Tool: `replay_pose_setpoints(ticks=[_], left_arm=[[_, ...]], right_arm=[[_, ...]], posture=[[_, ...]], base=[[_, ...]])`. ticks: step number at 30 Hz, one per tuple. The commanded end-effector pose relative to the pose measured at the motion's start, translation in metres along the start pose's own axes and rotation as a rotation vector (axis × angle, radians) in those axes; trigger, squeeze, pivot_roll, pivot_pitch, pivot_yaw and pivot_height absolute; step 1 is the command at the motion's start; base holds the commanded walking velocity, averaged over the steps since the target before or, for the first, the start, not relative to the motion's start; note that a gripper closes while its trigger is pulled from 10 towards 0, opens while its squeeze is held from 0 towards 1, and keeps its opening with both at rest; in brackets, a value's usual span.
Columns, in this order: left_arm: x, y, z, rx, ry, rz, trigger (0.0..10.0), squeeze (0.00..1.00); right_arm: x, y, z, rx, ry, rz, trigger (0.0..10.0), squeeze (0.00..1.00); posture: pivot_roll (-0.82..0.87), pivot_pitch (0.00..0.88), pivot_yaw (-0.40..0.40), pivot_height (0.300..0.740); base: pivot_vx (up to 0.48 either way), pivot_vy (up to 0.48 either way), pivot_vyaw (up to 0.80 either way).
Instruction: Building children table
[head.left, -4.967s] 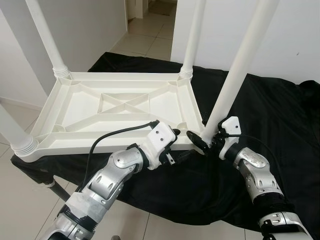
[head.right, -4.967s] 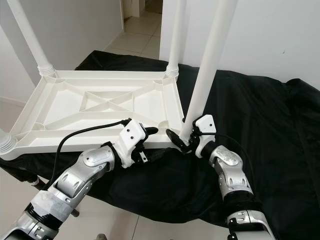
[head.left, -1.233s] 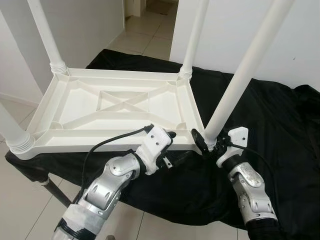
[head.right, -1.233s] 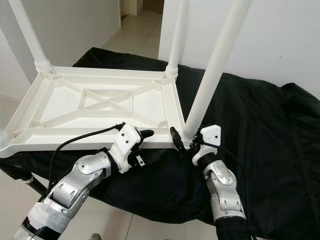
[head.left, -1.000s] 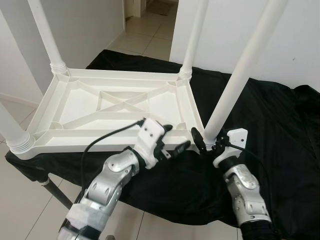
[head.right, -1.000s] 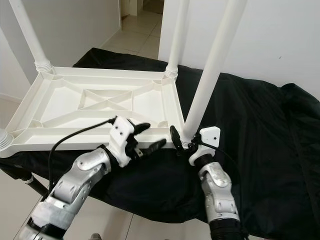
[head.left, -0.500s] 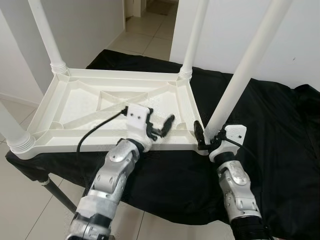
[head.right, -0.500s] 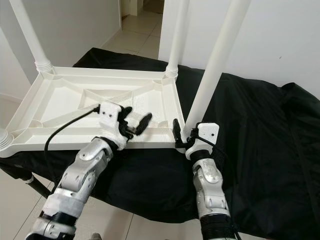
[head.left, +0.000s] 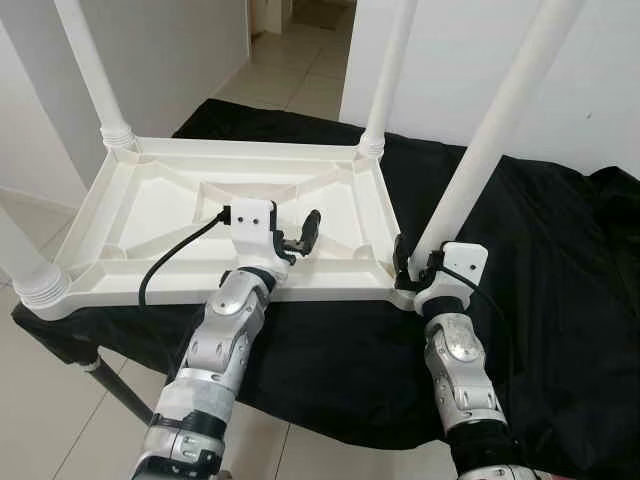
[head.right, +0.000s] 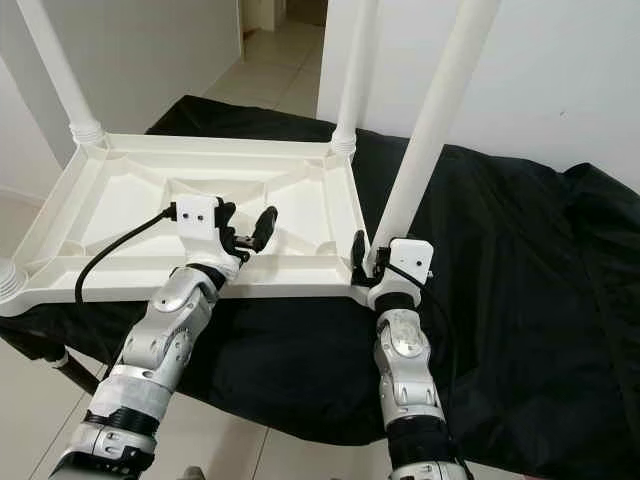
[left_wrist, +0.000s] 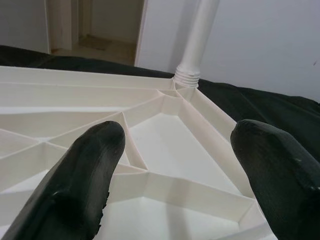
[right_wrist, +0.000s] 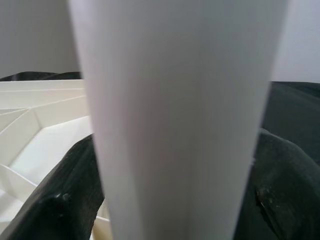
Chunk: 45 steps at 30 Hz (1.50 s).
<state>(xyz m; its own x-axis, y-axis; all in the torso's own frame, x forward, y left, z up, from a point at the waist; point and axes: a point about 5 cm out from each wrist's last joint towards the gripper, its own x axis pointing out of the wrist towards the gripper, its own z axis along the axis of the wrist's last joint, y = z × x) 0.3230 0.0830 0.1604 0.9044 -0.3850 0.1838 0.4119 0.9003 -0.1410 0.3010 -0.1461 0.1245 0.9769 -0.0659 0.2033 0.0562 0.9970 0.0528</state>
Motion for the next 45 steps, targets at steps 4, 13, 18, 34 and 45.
replay_pose_setpoints(ticks=[4, 13, 18, 34, 45], left_arm=[[-0.001, 0.005, -0.006, 0.012, -0.009, 0.065, 10.0, 0.0], [0.004, 0.005, -0.006, 0.023, 0.0, 0.075, 10.0, 0.0], [0.003, 0.002, -0.009, 0.039, 0.003, 0.063, 10.0, 0.0], [-0.016, -0.036, -0.009, 0.108, 0.034, -0.358, 10.0, 0.0], [-0.033, -0.057, -0.007, 0.096, 0.129, -0.636, 10.0, 0.0]], right_arm=[[0.002, 0.002, -0.004, -0.007, 0.016, -0.011, 10.0, 0.0], [0.008, 0.001, -0.003, -0.011, 0.016, -0.001, 10.0, 0.0], [0.01, 0.003, -0.003, -0.008, 0.019, 0.002, 10.0, 0.0], [0.009, -0.002, -0.003, -0.025, 0.024, 0.176, 10.0, 0.0], [0.013, -0.022, -0.002, -0.073, 0.067, 0.406, 10.0, 0.0]], posture=[[-0.02, 0.0, -0.046, 0.74], [-0.01, 0.0, -0.059, 0.74], [-0.01, 0.0, -0.064, 0.74], [-0.01, 0.0, -0.068, 0.74], [0.0, 0.0, -0.073, 0.74]], base=[[0.0, 0.0, 0.0], [0.0, 0.0, 0.0], [0.0, 0.0, 0.0], [0.0, 0.0, 0.0], [0.0, 0.0, 0.0]])
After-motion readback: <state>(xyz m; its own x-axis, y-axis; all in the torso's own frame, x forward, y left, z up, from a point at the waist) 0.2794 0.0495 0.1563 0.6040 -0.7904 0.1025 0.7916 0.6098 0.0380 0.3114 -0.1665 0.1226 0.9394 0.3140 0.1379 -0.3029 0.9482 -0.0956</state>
